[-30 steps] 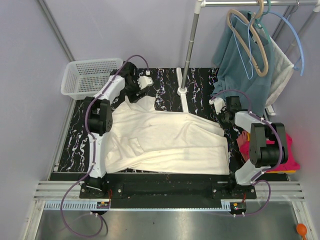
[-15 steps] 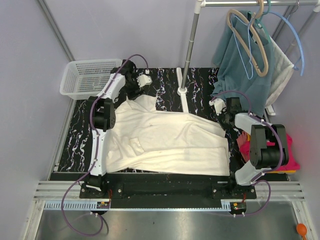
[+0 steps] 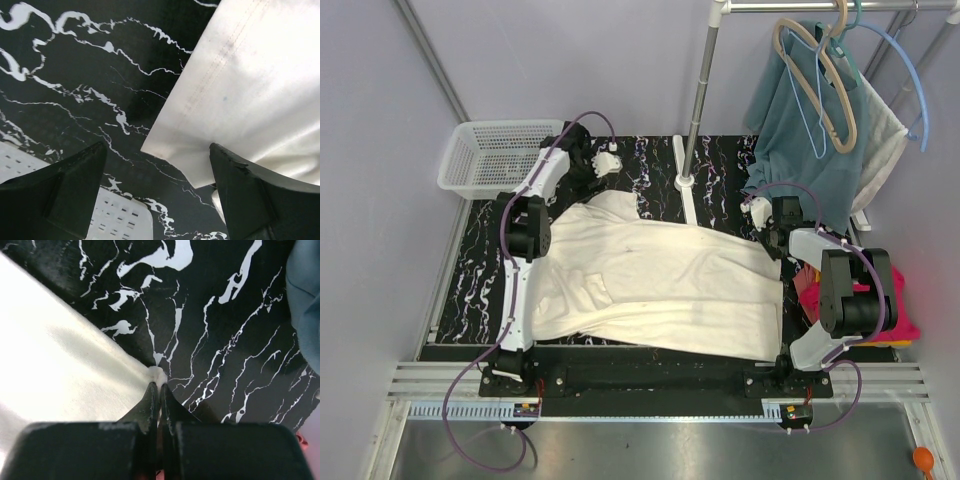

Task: Fold and stack the t-shirts
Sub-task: Fold the tshirt

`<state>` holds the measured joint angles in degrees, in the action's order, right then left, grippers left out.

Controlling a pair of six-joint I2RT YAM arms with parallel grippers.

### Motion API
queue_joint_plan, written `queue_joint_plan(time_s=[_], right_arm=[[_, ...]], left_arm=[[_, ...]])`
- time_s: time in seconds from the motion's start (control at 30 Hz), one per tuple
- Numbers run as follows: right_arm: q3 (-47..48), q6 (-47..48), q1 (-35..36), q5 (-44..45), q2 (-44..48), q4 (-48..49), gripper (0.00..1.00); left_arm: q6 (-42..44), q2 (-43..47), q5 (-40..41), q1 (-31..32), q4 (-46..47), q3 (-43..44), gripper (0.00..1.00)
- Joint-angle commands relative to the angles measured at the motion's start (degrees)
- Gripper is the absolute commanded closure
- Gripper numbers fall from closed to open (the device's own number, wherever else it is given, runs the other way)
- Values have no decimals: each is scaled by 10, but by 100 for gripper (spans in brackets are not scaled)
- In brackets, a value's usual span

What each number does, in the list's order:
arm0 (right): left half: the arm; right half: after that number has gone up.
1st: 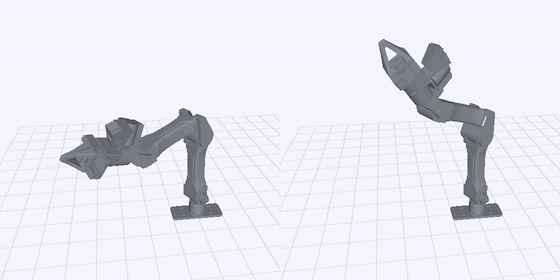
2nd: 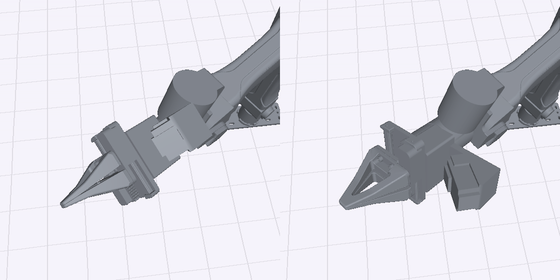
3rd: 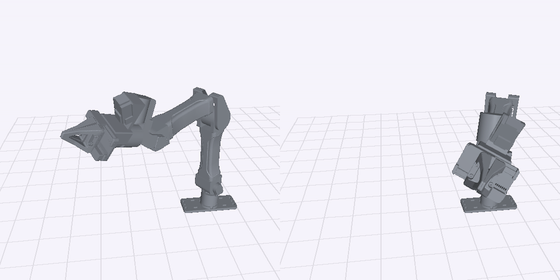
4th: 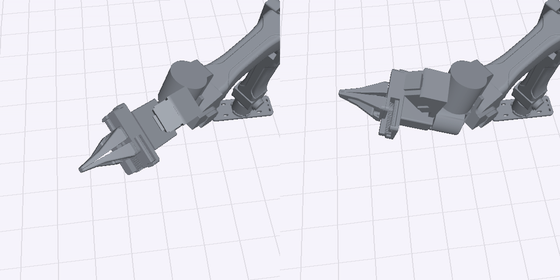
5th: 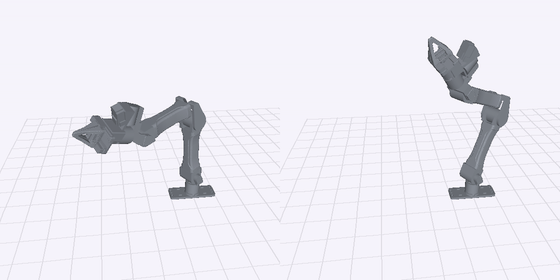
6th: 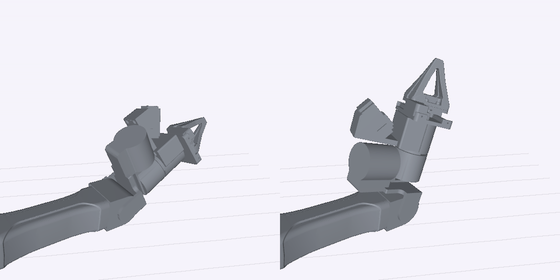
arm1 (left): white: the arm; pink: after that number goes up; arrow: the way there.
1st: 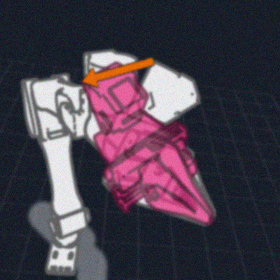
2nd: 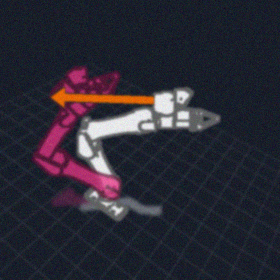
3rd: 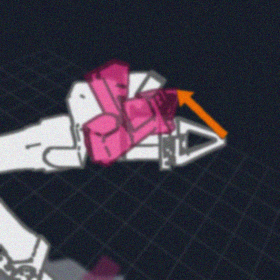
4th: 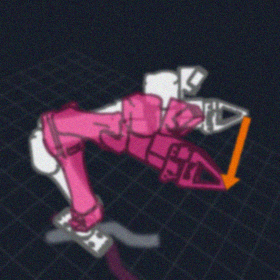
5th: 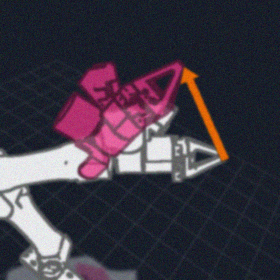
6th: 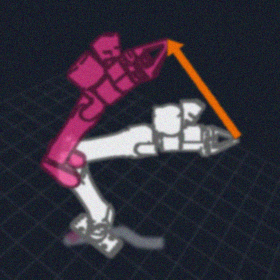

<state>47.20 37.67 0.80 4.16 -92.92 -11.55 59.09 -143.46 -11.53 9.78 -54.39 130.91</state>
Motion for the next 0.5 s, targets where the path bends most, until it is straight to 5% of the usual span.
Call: queue_joint_plan(time_s=[0.0, 0.13, 0.47], right_arm=[[-19, 6, -4, 42, -23, -51, 100], [-13, 5, -4, 40, -28, -51, 100], [-11, 3, -4, 37, -34, -51, 100]], left_arm=[[8, -25, 5, -6, -4, 21, 11], [16, -38, 5, 2, -11, 15, 14], [50, -61, 16, 15, -13, 17, 66]])
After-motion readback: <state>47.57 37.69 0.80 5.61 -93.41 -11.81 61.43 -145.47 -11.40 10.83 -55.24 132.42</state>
